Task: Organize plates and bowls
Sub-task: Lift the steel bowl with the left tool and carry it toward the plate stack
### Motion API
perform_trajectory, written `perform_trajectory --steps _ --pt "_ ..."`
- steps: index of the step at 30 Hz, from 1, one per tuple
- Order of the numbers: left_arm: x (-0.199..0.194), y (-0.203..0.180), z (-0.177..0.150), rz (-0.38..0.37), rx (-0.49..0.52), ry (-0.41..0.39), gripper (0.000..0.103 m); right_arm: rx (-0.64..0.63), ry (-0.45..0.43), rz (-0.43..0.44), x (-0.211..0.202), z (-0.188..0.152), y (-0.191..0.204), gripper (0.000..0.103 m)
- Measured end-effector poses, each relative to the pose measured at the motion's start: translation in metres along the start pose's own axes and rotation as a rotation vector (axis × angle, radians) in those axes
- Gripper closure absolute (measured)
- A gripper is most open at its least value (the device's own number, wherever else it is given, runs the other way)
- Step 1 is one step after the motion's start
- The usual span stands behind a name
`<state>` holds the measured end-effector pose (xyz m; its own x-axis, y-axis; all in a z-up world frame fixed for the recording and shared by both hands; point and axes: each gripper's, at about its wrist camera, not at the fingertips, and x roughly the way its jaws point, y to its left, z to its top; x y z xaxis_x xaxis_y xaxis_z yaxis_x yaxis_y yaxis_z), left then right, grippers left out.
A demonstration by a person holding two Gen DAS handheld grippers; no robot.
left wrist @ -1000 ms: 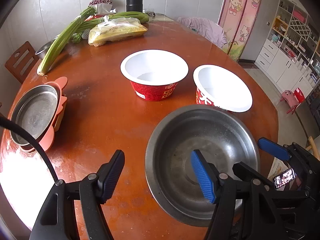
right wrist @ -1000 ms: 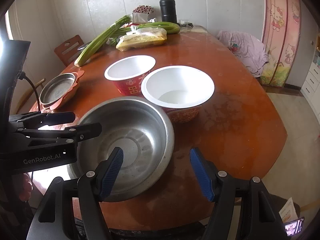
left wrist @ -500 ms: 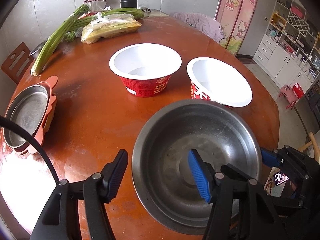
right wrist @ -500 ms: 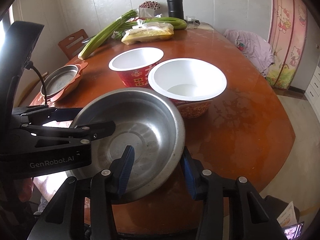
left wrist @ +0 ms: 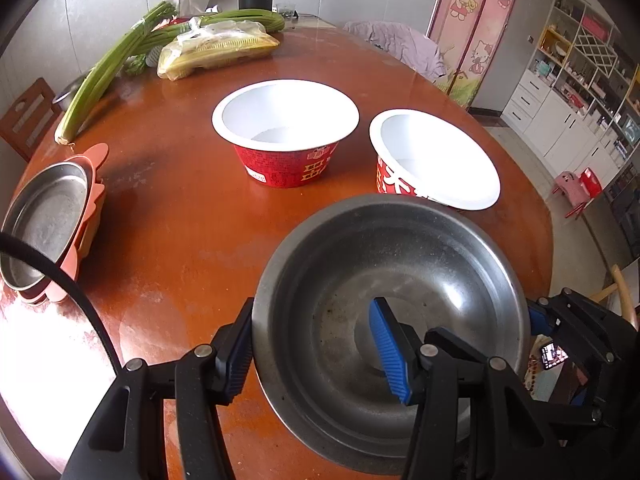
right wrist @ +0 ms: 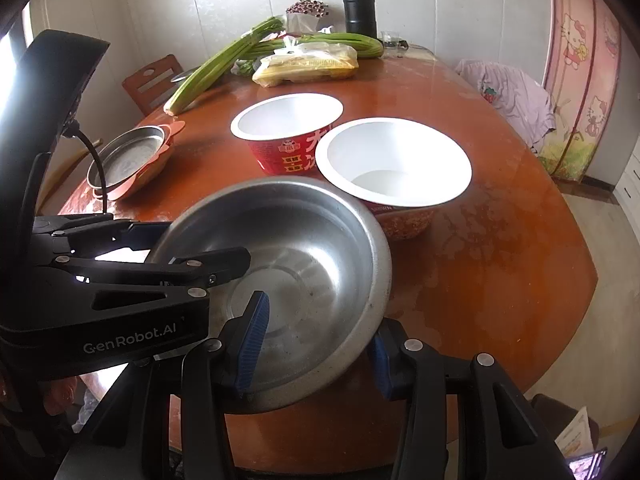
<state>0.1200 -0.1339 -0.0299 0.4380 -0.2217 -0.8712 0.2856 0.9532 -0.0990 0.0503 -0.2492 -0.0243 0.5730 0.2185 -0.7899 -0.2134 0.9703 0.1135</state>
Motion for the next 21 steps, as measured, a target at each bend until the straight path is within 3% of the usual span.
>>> perform_trajectory --steps 21 --pt "-0.040 0.065 -0.006 0.035 -0.120 -0.087 0.048 -0.109 -0.029 0.084 0.008 0.037 0.055 0.055"
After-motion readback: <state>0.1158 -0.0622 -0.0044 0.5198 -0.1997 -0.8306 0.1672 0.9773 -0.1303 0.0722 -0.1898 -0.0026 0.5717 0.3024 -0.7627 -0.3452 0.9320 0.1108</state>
